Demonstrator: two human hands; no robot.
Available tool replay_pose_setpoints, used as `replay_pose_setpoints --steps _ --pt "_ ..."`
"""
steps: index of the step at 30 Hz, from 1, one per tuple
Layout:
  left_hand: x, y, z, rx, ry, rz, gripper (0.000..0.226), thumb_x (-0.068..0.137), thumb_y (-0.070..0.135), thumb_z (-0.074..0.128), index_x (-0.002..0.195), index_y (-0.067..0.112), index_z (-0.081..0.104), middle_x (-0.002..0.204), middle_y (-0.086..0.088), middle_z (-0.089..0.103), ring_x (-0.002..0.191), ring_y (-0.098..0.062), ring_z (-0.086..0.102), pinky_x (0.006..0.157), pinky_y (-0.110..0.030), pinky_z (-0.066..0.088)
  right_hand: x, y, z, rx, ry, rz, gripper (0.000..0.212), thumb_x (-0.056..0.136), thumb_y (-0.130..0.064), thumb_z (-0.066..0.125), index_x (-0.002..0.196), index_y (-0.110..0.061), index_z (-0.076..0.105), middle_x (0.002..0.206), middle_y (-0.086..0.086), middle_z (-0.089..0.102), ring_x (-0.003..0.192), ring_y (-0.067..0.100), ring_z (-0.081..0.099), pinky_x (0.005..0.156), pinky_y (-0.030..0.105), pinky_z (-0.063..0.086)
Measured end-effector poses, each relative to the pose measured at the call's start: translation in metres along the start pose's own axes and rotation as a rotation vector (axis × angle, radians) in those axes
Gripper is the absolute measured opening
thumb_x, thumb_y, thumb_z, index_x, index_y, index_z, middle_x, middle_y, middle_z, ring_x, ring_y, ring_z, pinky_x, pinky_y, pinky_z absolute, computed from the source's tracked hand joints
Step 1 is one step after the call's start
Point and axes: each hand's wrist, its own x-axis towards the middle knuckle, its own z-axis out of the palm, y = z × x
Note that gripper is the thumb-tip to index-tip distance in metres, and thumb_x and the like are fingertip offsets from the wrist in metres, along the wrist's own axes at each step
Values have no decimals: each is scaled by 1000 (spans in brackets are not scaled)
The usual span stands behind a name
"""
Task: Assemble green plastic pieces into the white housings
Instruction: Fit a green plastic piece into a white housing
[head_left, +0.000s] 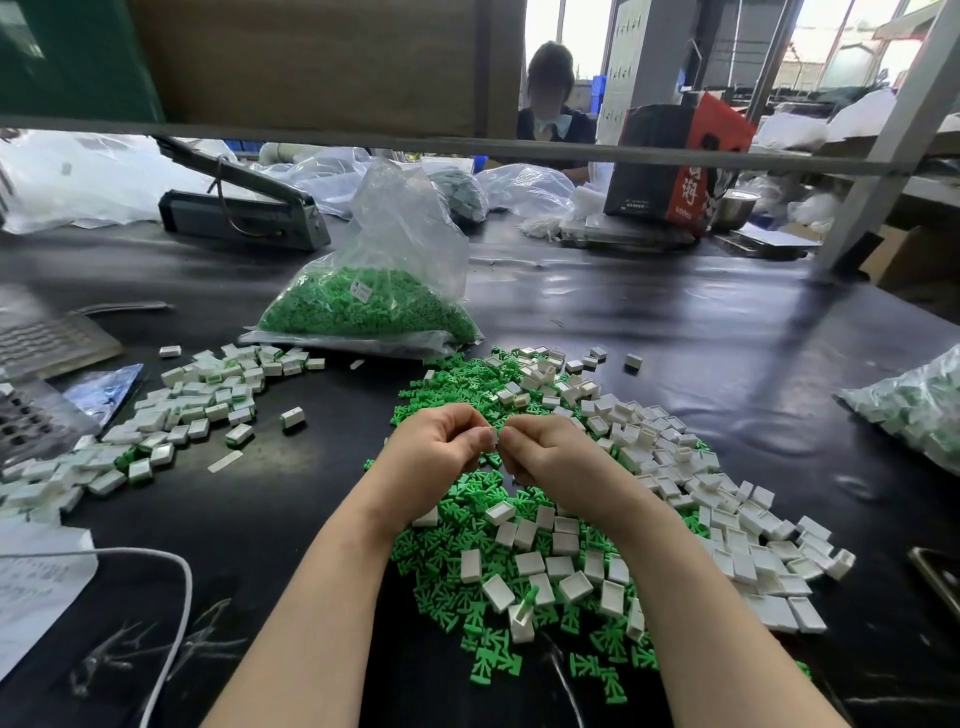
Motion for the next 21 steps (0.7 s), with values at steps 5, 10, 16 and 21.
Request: replay_pose_setpoints --steps 5,10,16,21 --pt "-2 2 1 77 14 15 20 95 14 60 76 15 65 51 13 50 47 -1 40 48 -17 33 0 -1 0 -73 -16 -5 39 102 -26 46 63 -25 52 58 -7 55 57 13 46 61 35 40" --pt "-3 2 -3 75 -2 12 16 95 14 60 80 14 66 55 10 50 54 -9 41 55 -26 35 -1 0 0 -57 -53 -8 37 102 -25 45 66 -22 51 57 -8 52 56 12 42 60 34 38" --pt "-5 4 -4 75 -6 22 17 95 13 59 80 15 66 55 10 51 54 -6 43 55 -24 37 -3 -3 0 -76 -63 -26 35 103 -26 45 68 -21 51 61 -4 52 56 12 41 59 33 37" --pt "-6 5 -6 70 7 30 17 95 12 59 79 17 66 56 11 52 56 -8 44 57 -26 37 -3 -4 1 -68 -53 -35 34 102 -26 46 69 -23 50 62 -5 53 55 8 43 59 33 38"
